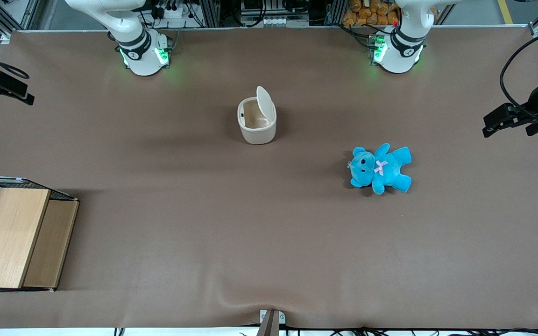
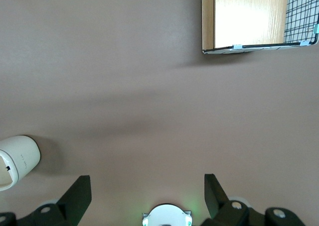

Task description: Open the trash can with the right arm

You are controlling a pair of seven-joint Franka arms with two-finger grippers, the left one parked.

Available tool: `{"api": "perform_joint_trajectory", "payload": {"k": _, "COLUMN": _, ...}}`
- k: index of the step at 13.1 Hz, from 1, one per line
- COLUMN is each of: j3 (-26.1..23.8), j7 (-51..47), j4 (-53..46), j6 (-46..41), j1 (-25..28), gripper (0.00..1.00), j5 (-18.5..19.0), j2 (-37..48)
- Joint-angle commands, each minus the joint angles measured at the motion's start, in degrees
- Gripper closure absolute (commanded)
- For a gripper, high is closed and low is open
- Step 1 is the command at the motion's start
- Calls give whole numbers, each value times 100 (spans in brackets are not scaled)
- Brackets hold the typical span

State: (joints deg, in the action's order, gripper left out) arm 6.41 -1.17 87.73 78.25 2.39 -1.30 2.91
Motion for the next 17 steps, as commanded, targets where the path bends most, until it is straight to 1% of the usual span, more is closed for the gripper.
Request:
{"api": "perform_joint_trajectory", "payload": {"k": 1, "j3": 1, "j7": 134, "j4": 157, "j6": 67, "j1": 43, "gripper": 0, "j5": 112, "j2": 149}}
{"api": "perform_joint_trajectory", "payload": {"k": 17, "j3": 1, "j7": 64, "j4": 139, "j6": 41, "j1": 60, "gripper": 0, "j5": 121, "j2": 34}}
